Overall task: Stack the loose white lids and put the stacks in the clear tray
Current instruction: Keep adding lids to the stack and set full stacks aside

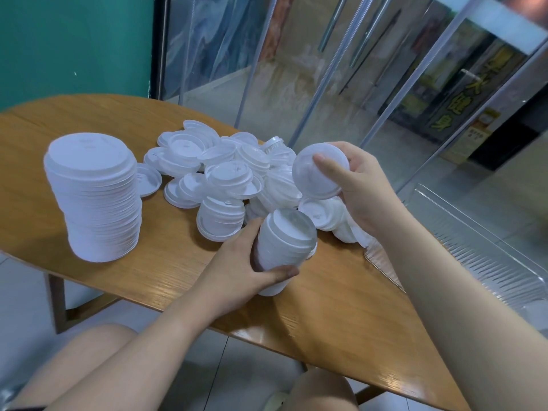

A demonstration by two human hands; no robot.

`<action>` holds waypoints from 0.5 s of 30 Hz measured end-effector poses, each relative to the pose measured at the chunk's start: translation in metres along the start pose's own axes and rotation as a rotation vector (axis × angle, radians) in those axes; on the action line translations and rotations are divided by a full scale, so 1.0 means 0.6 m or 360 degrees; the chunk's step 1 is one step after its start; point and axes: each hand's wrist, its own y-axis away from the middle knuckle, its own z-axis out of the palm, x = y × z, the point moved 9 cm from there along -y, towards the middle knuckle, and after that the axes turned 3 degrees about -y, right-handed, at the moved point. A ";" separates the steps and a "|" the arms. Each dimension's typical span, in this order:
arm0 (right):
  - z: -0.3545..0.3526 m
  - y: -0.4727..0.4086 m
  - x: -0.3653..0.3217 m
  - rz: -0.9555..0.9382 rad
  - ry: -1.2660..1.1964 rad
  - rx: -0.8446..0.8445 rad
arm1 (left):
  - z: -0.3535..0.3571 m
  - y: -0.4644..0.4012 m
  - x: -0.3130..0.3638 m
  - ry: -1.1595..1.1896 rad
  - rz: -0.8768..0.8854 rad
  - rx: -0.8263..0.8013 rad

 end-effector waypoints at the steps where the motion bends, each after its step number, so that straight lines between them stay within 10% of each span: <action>1: 0.003 0.008 -0.003 0.0007 -0.0027 -0.0017 | 0.000 0.000 0.000 -0.0003 0.0000 0.0002; 15: 0.036 0.061 0.051 0.0167 0.0010 0.0003 | 0.000 0.004 0.001 -0.0007 0.0000 0.0036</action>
